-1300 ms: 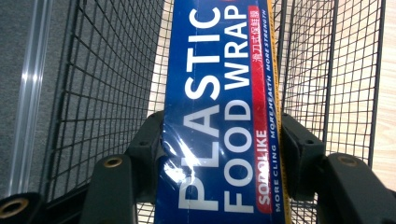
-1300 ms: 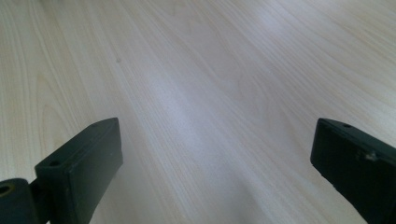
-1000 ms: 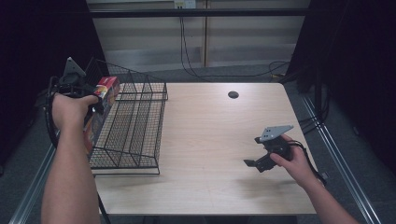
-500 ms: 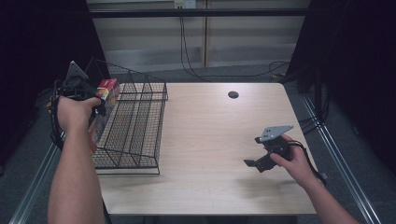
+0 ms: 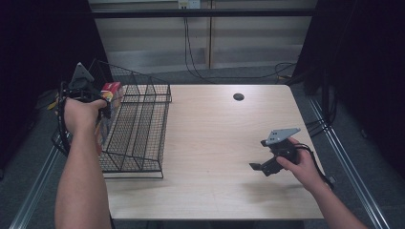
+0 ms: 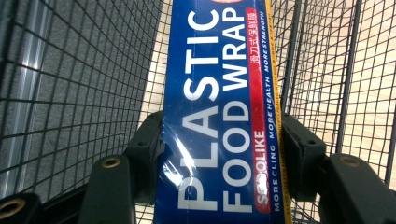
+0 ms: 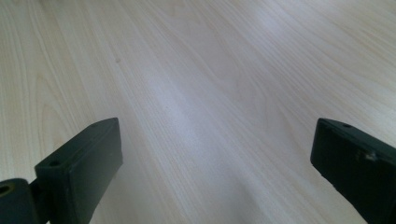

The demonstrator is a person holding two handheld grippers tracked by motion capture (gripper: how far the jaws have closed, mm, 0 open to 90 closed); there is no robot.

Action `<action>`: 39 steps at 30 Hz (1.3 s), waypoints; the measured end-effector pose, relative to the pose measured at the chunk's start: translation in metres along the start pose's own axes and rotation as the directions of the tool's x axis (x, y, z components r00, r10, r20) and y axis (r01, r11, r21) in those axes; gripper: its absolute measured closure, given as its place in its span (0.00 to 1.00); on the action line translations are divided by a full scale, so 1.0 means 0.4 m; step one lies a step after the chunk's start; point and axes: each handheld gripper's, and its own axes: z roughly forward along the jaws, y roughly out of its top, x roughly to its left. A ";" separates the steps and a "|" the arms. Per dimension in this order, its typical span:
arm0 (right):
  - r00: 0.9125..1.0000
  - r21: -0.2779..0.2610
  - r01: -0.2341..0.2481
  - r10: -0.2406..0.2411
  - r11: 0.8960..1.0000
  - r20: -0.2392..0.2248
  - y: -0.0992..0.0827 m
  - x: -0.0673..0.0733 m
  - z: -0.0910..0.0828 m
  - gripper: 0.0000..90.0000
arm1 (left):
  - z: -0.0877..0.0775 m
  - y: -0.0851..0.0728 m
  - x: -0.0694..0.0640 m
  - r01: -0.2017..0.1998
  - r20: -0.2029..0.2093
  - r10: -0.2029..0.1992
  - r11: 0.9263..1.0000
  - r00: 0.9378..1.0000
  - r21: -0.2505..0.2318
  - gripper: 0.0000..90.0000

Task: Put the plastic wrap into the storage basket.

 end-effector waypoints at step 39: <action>1.000 0.001 -0.002 0.002 1.000 0.002 0.001 -0.003 -0.002 0.02 | -0.037 -0.001 -0.005 0.009 0.026 -0.008 0.999 1.000 -0.033 0.28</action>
